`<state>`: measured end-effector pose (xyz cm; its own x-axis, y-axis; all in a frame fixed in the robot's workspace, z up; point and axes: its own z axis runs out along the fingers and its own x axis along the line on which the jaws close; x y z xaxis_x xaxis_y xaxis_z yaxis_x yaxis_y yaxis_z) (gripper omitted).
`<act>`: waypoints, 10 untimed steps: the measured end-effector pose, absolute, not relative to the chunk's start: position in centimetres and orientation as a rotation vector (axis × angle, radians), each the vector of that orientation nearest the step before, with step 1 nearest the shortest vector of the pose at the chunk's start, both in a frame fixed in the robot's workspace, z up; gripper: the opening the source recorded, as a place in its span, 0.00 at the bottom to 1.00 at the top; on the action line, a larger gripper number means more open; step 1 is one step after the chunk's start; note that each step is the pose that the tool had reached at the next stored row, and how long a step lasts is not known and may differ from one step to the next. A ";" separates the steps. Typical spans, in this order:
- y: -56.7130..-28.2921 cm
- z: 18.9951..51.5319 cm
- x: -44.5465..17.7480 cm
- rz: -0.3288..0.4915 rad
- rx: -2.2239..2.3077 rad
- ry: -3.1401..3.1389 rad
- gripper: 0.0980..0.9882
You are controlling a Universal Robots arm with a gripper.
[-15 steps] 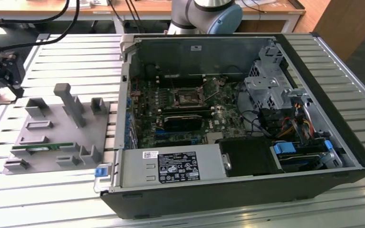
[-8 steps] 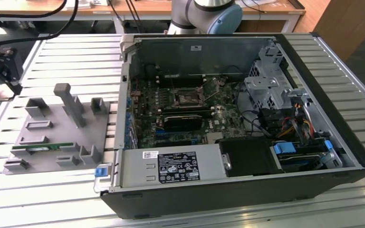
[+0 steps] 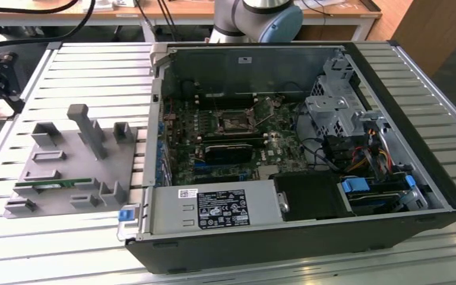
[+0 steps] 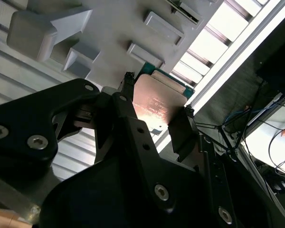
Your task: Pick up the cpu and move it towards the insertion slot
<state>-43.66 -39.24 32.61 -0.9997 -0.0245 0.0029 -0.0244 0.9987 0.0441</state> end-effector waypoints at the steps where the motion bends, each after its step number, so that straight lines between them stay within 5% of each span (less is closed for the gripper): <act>1: -39.2 32.7 -43.7 -0.069 0.038 -3.137 0.50; 10: -39.0 33.9 -43.7 -0.069 0.034 -3.137 0.50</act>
<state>-43.66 -39.02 33.87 -0.9998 -0.0217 0.0029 -0.0216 0.9988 0.0441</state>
